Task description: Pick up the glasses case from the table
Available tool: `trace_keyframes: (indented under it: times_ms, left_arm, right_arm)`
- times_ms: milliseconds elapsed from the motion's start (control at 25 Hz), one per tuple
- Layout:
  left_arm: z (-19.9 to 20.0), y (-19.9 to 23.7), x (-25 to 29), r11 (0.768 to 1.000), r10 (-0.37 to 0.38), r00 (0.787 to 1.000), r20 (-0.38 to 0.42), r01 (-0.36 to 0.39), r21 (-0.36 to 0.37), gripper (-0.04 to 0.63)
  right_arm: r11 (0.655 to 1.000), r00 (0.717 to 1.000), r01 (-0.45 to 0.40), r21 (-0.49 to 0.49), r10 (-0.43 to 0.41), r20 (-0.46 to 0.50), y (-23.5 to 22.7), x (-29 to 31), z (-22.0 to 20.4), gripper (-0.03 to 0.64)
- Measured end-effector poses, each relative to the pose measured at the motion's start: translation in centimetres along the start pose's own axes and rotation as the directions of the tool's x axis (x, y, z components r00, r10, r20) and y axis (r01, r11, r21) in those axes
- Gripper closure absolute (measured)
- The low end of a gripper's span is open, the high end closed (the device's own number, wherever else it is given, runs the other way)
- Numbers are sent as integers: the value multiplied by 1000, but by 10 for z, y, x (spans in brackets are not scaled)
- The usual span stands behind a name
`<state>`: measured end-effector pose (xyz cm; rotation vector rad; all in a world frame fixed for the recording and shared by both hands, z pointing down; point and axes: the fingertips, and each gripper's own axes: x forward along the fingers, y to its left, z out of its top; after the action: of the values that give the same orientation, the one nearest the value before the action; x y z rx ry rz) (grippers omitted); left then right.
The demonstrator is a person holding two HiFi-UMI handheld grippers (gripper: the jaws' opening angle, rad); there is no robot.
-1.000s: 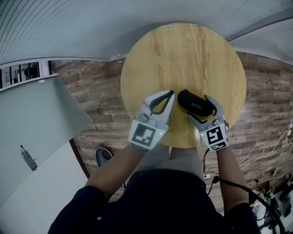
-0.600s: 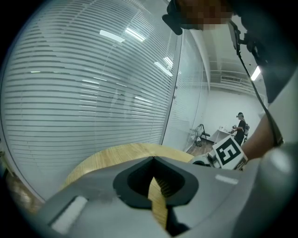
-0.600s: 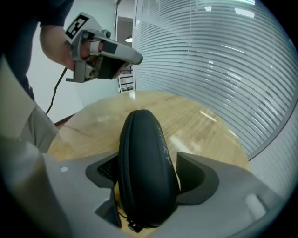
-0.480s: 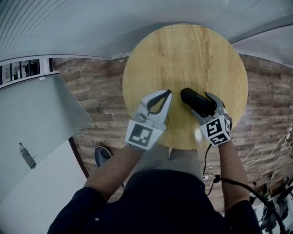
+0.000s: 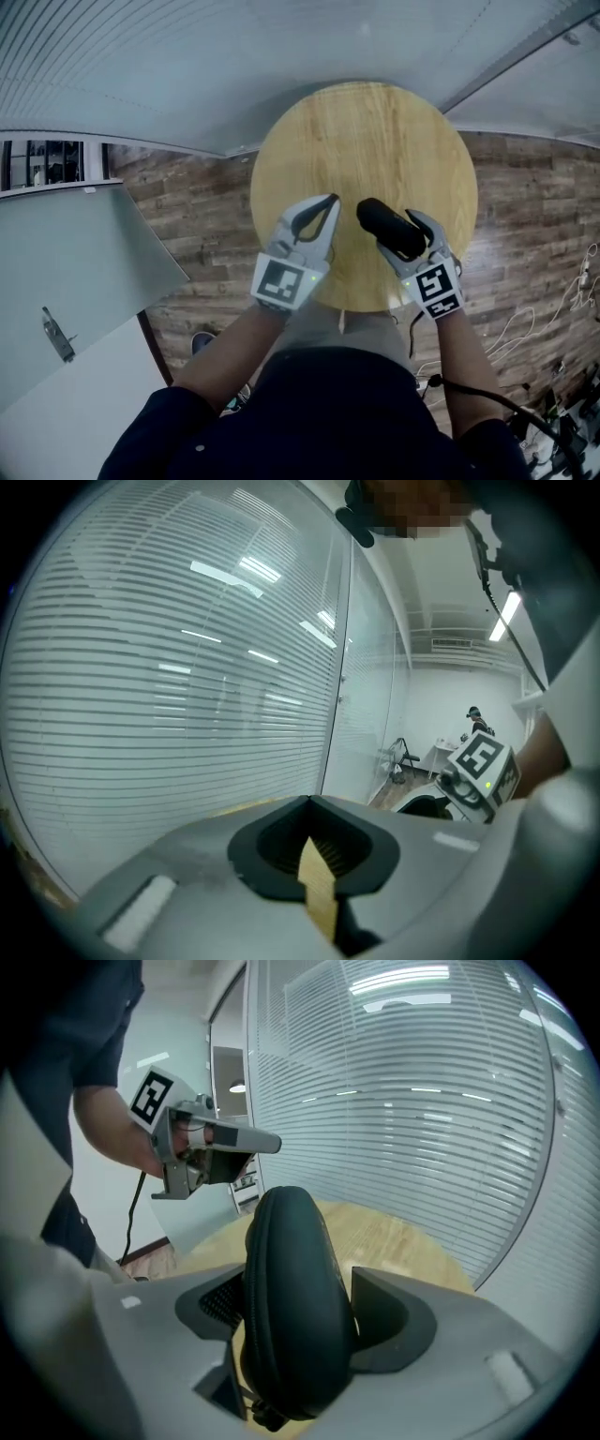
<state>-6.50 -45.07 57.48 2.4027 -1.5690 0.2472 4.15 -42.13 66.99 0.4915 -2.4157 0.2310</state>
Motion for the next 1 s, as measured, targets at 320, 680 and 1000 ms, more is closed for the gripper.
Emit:
trace_keyframes:
  times_ms: [320,680,1000]
  left_arm:
    - [66,-28,-36,997,-54,998,44,51,50,592]
    - [135,-50,-70,992,-85,986,147,70,104,592]
    - [150,-56,-92,987,-94,980,174,69,144,592]
  right_arm:
    - [987,980,83,137,-106,171,1,-90,67,278]
    - [962,919,154,225,-224,325,-2,-170,104,278]
    - [955,866,196,223,-275,417,9,-197,127,279]
